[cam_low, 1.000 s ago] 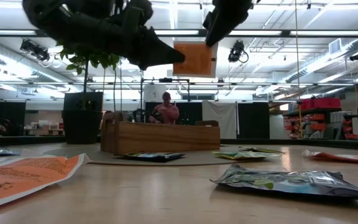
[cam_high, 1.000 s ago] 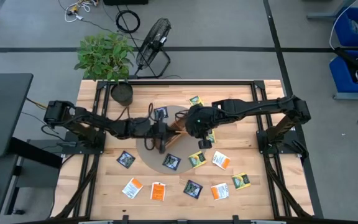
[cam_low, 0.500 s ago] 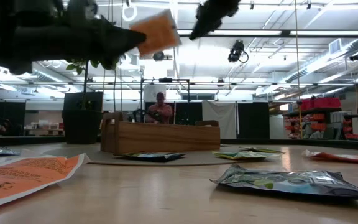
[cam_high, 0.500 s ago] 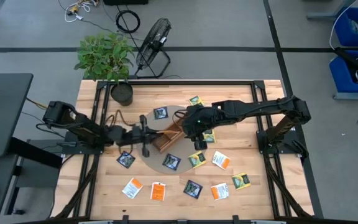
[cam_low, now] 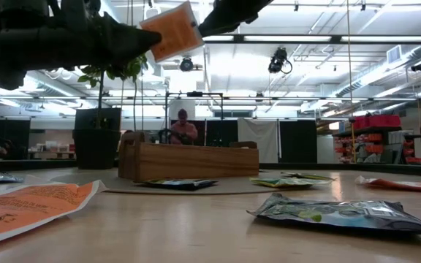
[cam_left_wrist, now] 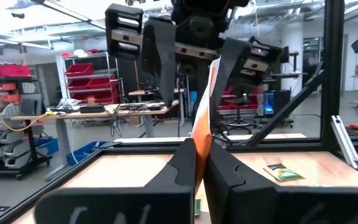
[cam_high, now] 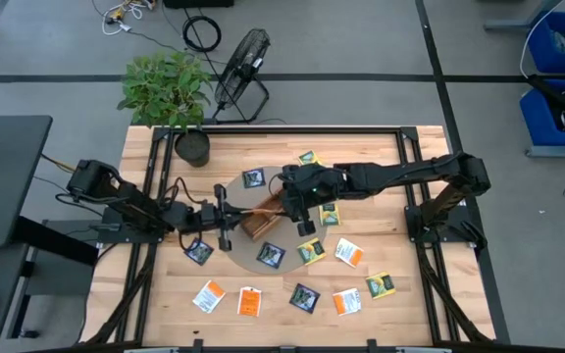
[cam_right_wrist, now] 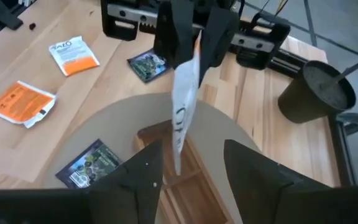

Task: Pick & Place Tea
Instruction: Put the orange tea bag into the right section of the wooden organizer

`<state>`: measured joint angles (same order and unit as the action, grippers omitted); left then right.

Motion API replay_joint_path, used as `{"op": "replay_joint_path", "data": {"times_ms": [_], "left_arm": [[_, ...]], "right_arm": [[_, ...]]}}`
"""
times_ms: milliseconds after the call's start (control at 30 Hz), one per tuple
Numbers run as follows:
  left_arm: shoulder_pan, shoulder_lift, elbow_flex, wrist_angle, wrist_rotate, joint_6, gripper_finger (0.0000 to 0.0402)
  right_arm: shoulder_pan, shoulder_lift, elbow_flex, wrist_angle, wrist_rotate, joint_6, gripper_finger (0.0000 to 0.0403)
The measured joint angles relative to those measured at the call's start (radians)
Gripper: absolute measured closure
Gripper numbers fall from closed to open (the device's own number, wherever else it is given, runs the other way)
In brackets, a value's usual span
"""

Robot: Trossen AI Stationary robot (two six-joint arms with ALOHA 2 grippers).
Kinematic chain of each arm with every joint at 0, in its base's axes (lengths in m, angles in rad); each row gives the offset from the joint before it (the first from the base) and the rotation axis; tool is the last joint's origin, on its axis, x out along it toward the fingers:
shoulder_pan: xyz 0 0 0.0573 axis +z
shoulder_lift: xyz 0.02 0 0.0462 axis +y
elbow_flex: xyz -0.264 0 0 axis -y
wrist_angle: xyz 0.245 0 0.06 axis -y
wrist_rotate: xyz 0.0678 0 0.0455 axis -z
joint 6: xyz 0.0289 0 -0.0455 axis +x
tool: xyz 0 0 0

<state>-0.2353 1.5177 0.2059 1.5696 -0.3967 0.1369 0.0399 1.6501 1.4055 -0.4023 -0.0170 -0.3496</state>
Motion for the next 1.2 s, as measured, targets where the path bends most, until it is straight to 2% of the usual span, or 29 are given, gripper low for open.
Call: {"op": "replay_joint_path", "data": {"times_ms": [100,267,433,600,800,900,1200], "left_arm": [[0.003,0.0,0.0,0.0,-0.003,0.001,0.039],[0.003,0.0,0.001,0.001,-0.003,0.001,0.039],[0.003,0.0,0.001,0.001,-0.003,0.0,0.039],[0.003,0.0,0.004,0.001,-0.003,0.003,0.0389],[0.004,0.0,0.017,-0.006,-0.006,0.009,0.0381],[0.003,0.0,0.019,-0.044,-0.006,0.022,0.0373],[-0.038,-0.003,0.01,-0.046,-0.02,0.049,0.0306]], "right_arm": [[0.0,0.0,-0.011,0.019,-0.004,-0.009,0.0239],[0.0,0.0,-0.047,0.128,-0.05,-0.03,0.0286],[0.0,0.0,-0.048,0.153,-0.054,-0.045,0.0326],[0.001,0.0,-0.048,0.173,-0.055,-0.068,0.0392],[0.002,0.0,-0.048,0.136,-0.038,-0.063,0.0399],[0.0,-0.004,-0.047,0.076,0.023,-0.069,0.04],[-0.009,-0.055,-0.049,-0.142,0.113,-0.053,0.0402]]}}
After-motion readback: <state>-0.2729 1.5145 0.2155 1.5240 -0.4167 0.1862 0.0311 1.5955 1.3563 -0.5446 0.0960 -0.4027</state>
